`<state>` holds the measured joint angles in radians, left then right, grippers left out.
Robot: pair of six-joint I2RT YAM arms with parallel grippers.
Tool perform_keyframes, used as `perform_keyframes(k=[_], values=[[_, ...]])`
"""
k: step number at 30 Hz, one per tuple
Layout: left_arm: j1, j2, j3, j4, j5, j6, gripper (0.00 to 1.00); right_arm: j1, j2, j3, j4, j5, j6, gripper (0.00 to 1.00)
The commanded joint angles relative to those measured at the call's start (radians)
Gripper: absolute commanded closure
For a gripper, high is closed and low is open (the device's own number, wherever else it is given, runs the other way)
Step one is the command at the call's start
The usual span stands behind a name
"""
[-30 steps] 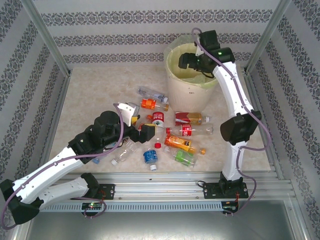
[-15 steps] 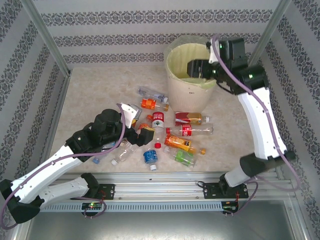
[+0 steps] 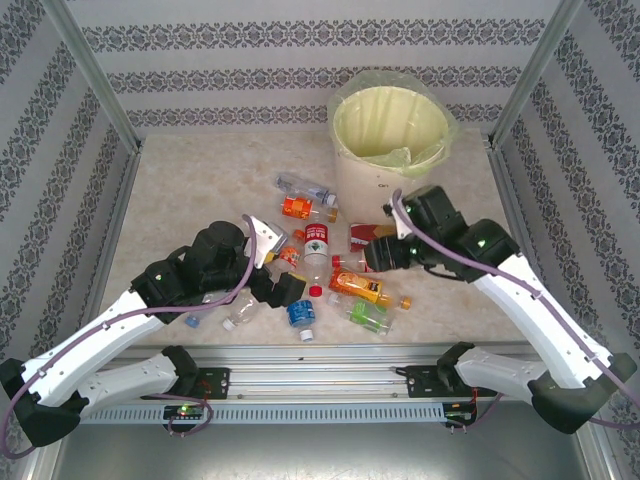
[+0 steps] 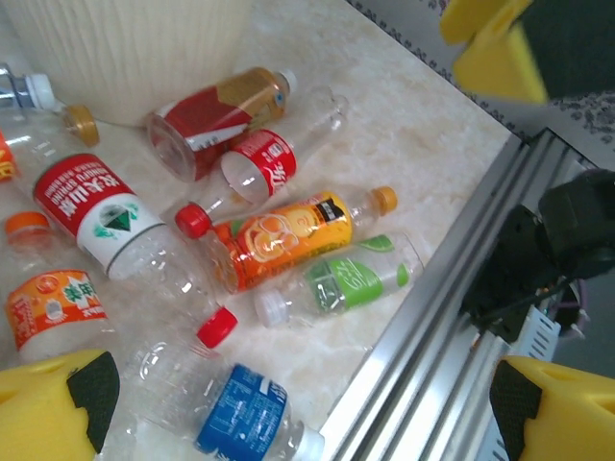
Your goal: Put the plastic bottles in the bin
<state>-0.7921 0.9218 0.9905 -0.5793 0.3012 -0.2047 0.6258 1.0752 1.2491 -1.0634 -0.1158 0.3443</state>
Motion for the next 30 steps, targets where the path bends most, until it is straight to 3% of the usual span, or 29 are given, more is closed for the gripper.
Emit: perform_keyframes(k=[1,11,30], values=[[-0.01,-0.029,-0.01,-0.047,0.08,0.018,0.0,0.052,-0.042,-0.11,0.02,0.021,0.084,0.29],[-0.01,-0.037,-0.029,-0.062,0.07,0.006,0.0,0.137,-0.056,-0.352,0.15,0.061,0.163,0.26],[-0.01,-0.041,-0.072,-0.01,0.059,-0.035,0.0,0.217,0.129,-0.438,0.218,0.143,0.144,0.22]])
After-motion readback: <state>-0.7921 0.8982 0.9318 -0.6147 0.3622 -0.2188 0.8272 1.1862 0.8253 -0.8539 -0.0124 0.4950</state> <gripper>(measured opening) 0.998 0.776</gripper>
